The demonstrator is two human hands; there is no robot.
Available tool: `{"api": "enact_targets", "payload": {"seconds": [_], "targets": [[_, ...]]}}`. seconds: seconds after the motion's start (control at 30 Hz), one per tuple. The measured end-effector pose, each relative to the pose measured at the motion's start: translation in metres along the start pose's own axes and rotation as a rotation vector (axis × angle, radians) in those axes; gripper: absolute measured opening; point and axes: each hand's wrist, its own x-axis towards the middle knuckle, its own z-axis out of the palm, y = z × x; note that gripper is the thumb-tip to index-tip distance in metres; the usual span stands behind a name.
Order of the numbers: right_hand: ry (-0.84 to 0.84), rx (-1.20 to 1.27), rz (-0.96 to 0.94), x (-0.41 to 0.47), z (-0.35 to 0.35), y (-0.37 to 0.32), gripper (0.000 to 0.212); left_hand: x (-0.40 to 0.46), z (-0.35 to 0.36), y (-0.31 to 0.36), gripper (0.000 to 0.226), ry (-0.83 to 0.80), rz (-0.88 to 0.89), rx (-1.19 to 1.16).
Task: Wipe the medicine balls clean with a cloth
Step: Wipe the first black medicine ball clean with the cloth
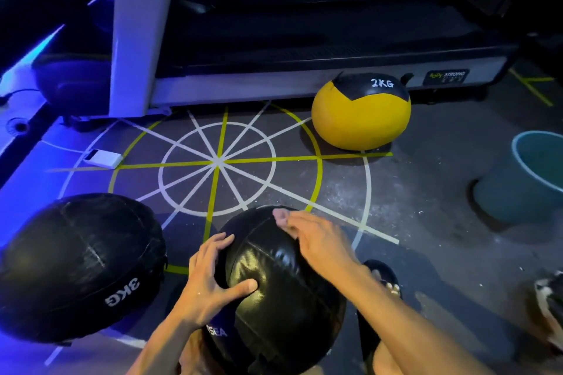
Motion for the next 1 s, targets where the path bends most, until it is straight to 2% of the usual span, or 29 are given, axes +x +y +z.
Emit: {"api": "enact_targets", "payload": {"seconds": [0.1,0.27,0.4,0.47,0.57,0.77,0.83,1.0], "targets": [[-0.050,-0.110,0.189,0.023,-0.009,0.019,0.034,0.000,0.002,0.002,0.104,-0.004,-0.008,-0.012],[-0.093,-0.096,0.014,0.013,-0.008,-0.005,0.031,-0.001,-0.003,-0.006,0.103,-0.006,-0.018,-0.014],[-0.113,0.001,0.211,0.027,-0.003,0.008,0.037,-0.003,0.000,-0.003,0.103,-0.007,-0.016,-0.030],[-0.134,0.037,0.246,0.038,0.001,0.011,0.034,-0.001,0.001,0.000,0.103,-0.016,-0.020,-0.035],[-0.179,0.043,0.157,0.047,0.000,0.010,0.029,0.001,0.000,0.000,0.103,-0.014,-0.027,-0.042],[-0.410,-0.266,-0.087,0.029,-0.038,0.023,0.027,0.002,-0.006,-0.008,0.102,-0.037,-0.019,-0.024],[-0.408,-0.299,-0.086,0.027,-0.041,0.027,0.028,0.002,-0.004,-0.008,0.102,-0.048,-0.010,-0.022],[-0.264,-0.069,0.032,0.057,-0.012,0.007,0.025,0.002,-0.001,-0.005,0.101,-0.054,-0.005,-0.019]]}}
